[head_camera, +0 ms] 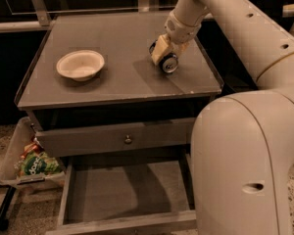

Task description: Place pepsi can into middle drawer

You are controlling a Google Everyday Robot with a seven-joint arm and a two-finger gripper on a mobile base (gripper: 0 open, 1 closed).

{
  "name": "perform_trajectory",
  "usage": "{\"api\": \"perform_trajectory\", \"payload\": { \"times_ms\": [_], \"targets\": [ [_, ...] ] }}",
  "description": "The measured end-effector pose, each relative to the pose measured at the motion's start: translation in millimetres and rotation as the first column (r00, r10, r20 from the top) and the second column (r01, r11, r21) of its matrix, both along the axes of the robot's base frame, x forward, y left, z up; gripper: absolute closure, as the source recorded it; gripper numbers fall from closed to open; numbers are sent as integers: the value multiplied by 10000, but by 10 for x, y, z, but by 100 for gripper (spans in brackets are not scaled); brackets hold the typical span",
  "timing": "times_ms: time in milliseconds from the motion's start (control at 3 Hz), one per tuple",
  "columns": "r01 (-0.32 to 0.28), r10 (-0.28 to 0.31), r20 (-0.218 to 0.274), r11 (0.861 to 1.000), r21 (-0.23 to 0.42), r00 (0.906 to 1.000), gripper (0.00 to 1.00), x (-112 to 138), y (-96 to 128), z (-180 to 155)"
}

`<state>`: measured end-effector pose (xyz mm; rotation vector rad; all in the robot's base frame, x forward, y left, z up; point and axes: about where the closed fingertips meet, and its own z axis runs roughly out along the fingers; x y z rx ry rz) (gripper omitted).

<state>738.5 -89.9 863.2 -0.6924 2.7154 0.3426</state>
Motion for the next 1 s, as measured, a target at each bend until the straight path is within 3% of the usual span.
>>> {"api": "perform_trajectory", "payload": {
  "times_ms": [333, 667, 1000],
  "targets": [
    [142, -144, 54, 9996, 237, 9999, 100, -180, -196, 67],
    [378, -366, -347, 9987, 352, 9987, 100, -603, -428, 32],
    [377, -365, -343, 9987, 355, 9987, 100, -602, -426, 33]
  ]
}}
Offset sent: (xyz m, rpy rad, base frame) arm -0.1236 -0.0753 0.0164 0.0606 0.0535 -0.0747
